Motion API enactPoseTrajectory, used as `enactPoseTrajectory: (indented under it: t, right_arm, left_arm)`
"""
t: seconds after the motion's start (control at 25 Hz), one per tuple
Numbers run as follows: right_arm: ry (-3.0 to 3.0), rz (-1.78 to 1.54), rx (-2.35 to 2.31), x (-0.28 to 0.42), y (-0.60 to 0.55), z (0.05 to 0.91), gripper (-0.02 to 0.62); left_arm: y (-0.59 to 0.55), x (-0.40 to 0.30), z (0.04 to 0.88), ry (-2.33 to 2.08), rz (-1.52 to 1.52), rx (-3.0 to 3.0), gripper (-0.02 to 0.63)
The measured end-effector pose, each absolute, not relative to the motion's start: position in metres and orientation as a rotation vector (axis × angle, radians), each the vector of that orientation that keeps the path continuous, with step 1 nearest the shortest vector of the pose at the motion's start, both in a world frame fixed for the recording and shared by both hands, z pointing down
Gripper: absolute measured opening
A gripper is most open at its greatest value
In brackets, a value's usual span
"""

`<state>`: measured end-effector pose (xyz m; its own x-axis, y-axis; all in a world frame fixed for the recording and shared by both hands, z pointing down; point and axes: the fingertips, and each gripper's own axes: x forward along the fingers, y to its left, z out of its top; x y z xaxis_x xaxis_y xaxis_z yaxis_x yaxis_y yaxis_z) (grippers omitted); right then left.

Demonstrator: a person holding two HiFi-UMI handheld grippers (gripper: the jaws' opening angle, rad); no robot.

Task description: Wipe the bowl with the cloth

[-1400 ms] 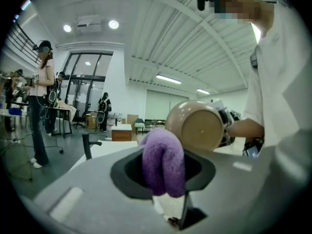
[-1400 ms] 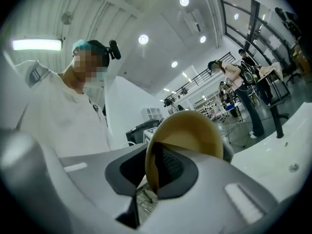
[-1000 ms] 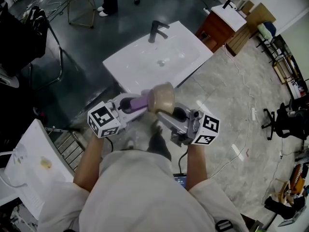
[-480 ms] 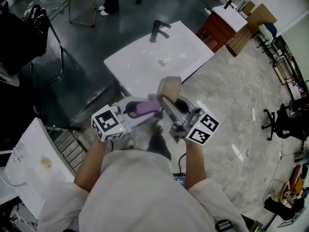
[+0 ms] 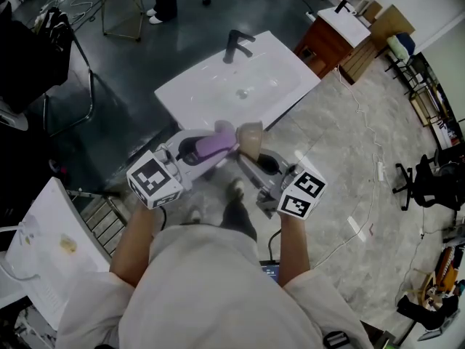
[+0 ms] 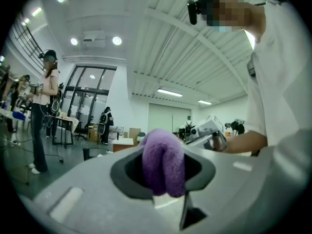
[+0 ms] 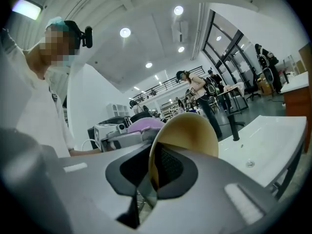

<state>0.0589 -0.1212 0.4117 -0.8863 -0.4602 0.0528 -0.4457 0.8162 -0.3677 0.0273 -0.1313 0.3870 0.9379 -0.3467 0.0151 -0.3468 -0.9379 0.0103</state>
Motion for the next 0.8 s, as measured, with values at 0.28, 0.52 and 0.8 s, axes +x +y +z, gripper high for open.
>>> enactPoseTrajectory:
  t: [0.28,0.52,0.8]
  right_arm:
    - [2.948,-0.580,-0.534,0.051,-0.102,0.398,0.026]
    - [2.893,-0.596,-0.462,0.050,-0.098,0.384,0.028]
    - [2.756,-0.663,-0.455,0.057,-0.107,0.370,0.029]
  left_arm:
    - [-0.151,0.020,0.380,-0.658,-0.008,3.054,0.112]
    - [-0.155,0.018,0.386,-0.664,0.025,3.047,0.112]
    - [-0.142,0.020,0.401,-0.639,0.126,3.077,0.112]
